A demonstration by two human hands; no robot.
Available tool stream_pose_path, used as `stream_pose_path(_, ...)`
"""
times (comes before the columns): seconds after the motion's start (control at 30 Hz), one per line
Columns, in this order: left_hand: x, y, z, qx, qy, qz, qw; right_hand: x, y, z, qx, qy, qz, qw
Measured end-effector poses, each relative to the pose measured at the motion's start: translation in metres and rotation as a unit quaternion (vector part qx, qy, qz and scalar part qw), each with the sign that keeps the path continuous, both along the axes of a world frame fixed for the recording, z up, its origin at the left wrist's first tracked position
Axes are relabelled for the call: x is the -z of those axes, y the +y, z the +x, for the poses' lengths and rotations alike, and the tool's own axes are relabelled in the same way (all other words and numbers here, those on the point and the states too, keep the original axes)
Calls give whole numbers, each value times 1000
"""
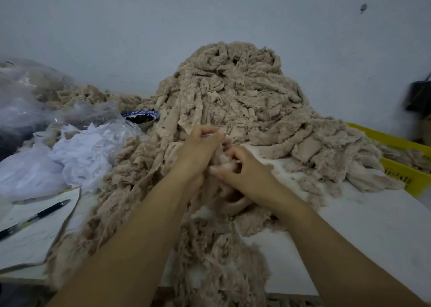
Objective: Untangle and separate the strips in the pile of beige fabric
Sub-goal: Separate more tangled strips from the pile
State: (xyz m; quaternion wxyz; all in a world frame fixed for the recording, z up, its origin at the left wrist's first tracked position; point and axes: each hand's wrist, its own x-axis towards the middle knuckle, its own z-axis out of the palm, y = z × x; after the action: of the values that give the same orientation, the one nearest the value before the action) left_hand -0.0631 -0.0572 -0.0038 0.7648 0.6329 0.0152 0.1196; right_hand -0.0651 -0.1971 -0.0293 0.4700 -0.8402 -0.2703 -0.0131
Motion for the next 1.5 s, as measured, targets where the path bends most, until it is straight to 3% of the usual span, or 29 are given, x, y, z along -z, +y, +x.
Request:
stream_pose_path(0.07, 0, 2, -2, 33, -16, 21, 999, 2, 1, 3, 13, 0, 29, 999)
stream_pose_path(0.17, 5, 18, -3, 90, 44, 101, 990, -3, -14, 8, 66, 96, 184, 976)
stream_pose_path(0.3, 16, 17, -6, 101, 90, 207, 969, -4, -20, 12, 81, 153, 195, 965)
stream_pose_path(0.4, 16, 14, -2, 35, 55, 82, 995, -4, -19, 12, 94, 208, 298, 927)
stream_pose_path(0.47, 9, 16, -3, 56, 45, -21, 997, -4, -22, 13, 85, 231, 336, 909)
stream_pose_path(0.57, 9, 20, -3, 55, 40, -38, 997, -9, -27, 15, 81, 281, 372, 881)
stream_pose_path(0.67, 13, 27, 1, -40, 18, 79, 996, -15, -33, 21, 131, 203, 264, 934)
stream_pose_path(0.73, 15, 32, 2, -105, -49, 209, 971, -16, -33, 22, 150, 182, 258, 937)
stream_pose_path(0.77, 16, 34, 1, -137, -86, 297, 941, -14, -33, 21, 157, 180, 282, 929)
stream_pose_path(0.83, 21, 42, 0, -201, -131, 477, 846, -12, -35, 22, 181, 198, 377, 887)
stream_pose_path(0.87, 23, 46, 0, -229, -135, 521, 811, -12, -37, 23, 194, 209, 426, 859)
stream_pose_path(0.9, 24, 51, 1, -250, -117, 522, 807, -12, -42, 25, 214, 210, 455, 838)
stream_pose_path(0.93, 23, 56, 1, -262, -90, 488, 828, -11, -47, 28, 239, 200, 459, 832)
stream_pose_path(1.0, 22, 65, 3, -260, -49, 382, 886, -8, -56, 32, 275, 166, 411, 853)
stream_pose_path(1.1, 21, 57, 1, -174, -33, 335, 925, -2, -53, 34, 324, 47, 203, 923)
stream_pose_path(1.17, 20, 38, -1, -112, -41, 343, 932, -3, -38, 29, 296, -43, 122, 946)
stream_pose_path(1.2, 20, 28, -1, -85, -46, 345, 934, -4, -29, 25, 237, -47, 107, 964)
stream_pose_path(1.27, 18, 13, -1, -36, -53, 344, 937, -3, -12, 15, 57, 25, 86, 994)
stream_pose_path(1.33, 13, 10, 2, -16, -57, 343, 937, 4, -4, 10, -29, 58, 37, 997)
stream_pose_path(1.43, 4, 32, 4, -71, -40, 340, 937, 9, -21, 19, 54, -34, -14, 998)
stream_pose_path(1.5, -1, 54, 5, -118, -16, 298, 947, 13, -39, 25, 143, -32, 40, 988)
